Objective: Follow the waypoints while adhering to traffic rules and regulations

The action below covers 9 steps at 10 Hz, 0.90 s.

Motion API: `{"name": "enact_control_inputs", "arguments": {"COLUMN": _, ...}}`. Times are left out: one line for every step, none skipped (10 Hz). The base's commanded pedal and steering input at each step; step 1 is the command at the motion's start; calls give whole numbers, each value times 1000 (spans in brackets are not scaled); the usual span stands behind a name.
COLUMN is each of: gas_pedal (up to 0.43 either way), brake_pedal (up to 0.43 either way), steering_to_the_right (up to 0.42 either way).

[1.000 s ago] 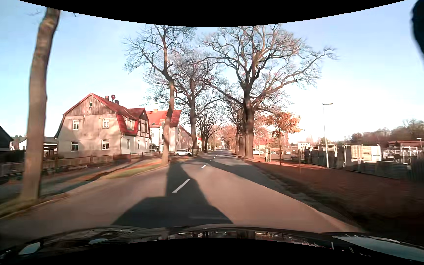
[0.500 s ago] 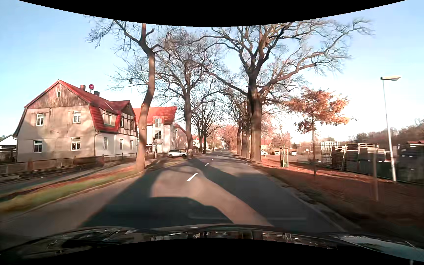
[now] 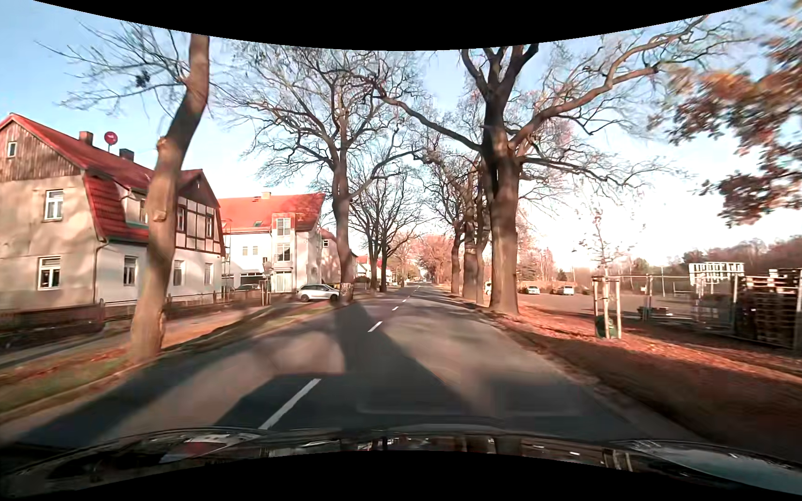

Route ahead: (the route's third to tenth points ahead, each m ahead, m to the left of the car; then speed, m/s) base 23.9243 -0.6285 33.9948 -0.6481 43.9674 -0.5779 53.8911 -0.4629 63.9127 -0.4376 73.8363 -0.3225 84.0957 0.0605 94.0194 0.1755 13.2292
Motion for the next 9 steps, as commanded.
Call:
{"name": "enact_control_inputs", "arguments": {"gas_pedal": 138, "brake_pedal": 0, "steering_to_the_right": 0}}
{"name": "enact_control_inputs", "arguments": {"gas_pedal": 138, "brake_pedal": 0, "steering_to_the_right": 0}}
{"name": "enact_control_inputs", "arguments": {"gas_pedal": 138, "brake_pedal": 0, "steering_to_the_right": 0}}
{"name": "enact_control_inputs", "arguments": {"gas_pedal": 138, "brake_pedal": 0, "steering_to_the_right": 0}}
{"name": "enact_control_inputs", "arguments": {"gas_pedal": 138, "brake_pedal": 0, "steering_to_the_right": 0}}
{"name": "enact_control_inputs", "arguments": {"gas_pedal": 138, "brake_pedal": 0, "steering_to_the_right": 0}}
{"name": "enact_control_inputs", "arguments": {"gas_pedal": 138, "brake_pedal": 0, "steering_to_the_right": 0}}
{"name": "enact_control_inputs", "arguments": {"gas_pedal": 138, "brake_pedal": 0, "steering_to_the_right": 0}}
{"name": "enact_control_inputs", "arguments": {"gas_pedal": 138, "brake_pedal": 0, "steering_to_the_right": 0}}
